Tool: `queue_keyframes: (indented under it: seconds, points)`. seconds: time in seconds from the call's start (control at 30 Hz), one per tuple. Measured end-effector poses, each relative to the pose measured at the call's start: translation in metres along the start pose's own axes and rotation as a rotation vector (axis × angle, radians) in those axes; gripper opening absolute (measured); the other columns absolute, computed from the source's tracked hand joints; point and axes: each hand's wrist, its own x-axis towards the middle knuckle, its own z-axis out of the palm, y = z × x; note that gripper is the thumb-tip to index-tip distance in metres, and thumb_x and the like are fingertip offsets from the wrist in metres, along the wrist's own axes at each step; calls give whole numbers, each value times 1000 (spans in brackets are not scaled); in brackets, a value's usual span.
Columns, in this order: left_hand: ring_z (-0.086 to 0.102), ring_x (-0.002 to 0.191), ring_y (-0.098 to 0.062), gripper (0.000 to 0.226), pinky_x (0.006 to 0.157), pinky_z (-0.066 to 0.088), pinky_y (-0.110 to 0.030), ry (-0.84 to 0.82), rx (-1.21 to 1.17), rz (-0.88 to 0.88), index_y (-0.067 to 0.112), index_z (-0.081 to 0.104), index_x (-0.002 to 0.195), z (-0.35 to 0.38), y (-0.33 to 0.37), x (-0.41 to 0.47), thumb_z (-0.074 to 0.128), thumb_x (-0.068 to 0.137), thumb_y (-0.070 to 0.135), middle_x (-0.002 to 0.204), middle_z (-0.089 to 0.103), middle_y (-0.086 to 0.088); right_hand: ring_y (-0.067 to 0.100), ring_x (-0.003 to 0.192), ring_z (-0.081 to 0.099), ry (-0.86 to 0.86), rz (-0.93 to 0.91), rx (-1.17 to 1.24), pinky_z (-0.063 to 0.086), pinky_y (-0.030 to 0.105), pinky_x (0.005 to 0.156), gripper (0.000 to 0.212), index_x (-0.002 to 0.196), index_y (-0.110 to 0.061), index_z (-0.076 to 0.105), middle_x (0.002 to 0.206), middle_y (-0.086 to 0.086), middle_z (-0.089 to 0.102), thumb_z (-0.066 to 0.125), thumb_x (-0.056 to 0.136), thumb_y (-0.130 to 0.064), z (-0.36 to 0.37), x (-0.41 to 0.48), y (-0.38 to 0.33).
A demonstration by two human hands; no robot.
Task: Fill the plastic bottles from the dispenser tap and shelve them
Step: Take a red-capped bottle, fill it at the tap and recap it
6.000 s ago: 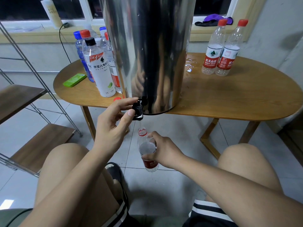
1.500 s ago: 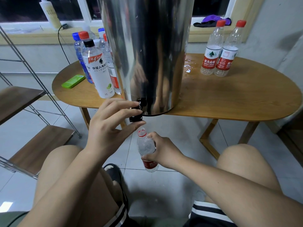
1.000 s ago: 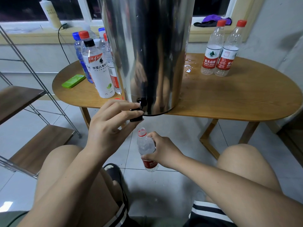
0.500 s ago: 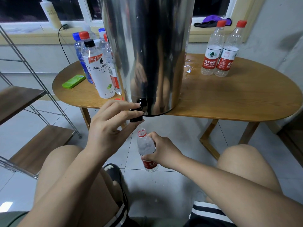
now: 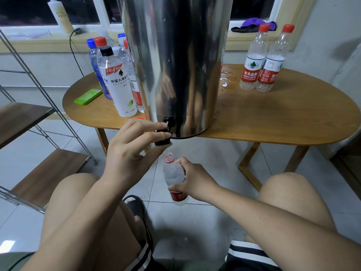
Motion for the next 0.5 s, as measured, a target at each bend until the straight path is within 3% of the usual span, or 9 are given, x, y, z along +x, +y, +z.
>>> queue_keyframes:
  seconds: [0.5]
  points:
    - [72, 107, -33, 15, 89, 56, -45, -11, -1, 1, 5, 84, 106, 0, -1, 0, 84, 98, 18, 122, 77, -7, 18, 108, 69, 2, -2, 2, 61, 39, 92, 72, 129, -36, 52, 126, -7, 72, 93, 72, -52, 3, 3, 2]
